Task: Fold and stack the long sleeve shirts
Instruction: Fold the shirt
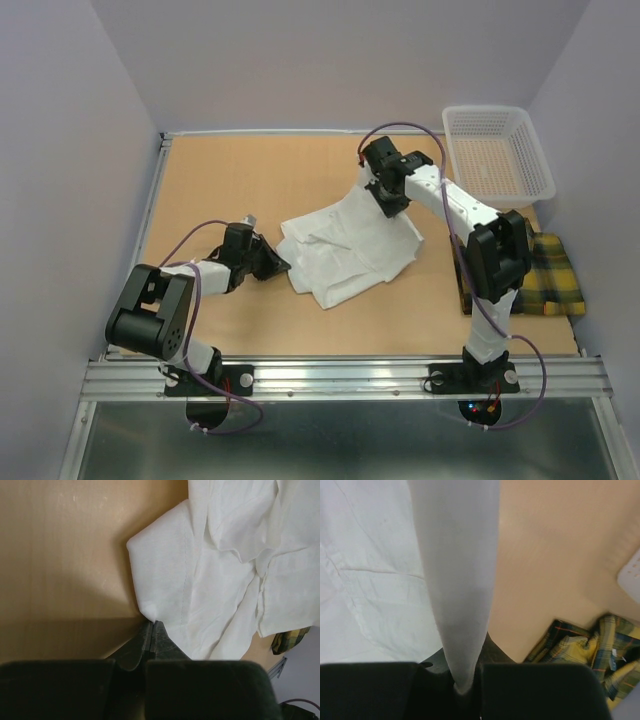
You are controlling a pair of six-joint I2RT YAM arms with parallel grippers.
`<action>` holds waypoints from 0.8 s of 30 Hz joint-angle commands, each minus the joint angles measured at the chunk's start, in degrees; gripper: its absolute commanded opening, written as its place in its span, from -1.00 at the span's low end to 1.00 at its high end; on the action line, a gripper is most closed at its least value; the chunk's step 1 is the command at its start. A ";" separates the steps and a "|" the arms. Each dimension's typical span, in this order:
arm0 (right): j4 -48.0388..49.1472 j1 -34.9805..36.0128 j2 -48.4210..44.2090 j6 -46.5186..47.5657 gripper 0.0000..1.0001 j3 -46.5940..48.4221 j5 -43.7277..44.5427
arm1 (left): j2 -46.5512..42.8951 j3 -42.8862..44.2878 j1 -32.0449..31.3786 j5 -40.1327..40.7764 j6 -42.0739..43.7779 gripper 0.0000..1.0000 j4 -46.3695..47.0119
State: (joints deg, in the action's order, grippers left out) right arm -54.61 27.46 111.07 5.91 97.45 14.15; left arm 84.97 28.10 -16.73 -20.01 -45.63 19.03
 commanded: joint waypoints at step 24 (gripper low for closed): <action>-14.39 25.35 20.59 -22.61 -0.80 25.24 24.44 | -1.03 -2.70 -4.63 -1.00 -2.10 -1.00 1.19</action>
State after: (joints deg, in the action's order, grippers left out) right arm -67.11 50.26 130.72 -13.67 118.39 39.92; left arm 84.58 26.83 -20.91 -20.60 -47.57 20.43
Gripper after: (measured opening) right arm 0.099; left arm 0.015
